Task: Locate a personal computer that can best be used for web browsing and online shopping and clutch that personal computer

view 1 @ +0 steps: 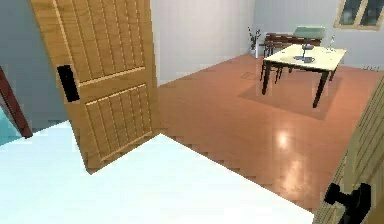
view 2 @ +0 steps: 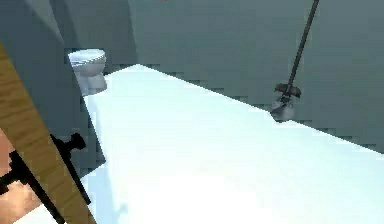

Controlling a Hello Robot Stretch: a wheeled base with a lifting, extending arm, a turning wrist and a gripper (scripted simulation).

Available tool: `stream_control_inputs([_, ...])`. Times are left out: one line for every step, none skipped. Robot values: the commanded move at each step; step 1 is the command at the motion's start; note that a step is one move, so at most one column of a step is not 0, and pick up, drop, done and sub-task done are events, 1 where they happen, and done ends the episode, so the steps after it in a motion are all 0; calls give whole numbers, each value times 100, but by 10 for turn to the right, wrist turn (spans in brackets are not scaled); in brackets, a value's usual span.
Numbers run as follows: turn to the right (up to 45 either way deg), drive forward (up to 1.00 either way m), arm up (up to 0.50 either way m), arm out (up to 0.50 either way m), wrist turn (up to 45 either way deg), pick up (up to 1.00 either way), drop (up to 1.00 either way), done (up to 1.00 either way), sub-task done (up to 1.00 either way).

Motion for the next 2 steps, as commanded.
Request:
stream_control_inputs([-30,0,0,0,0,0,0,0,0])
stream_control_inputs([-450,0,0,0,0,0,0,0,0])
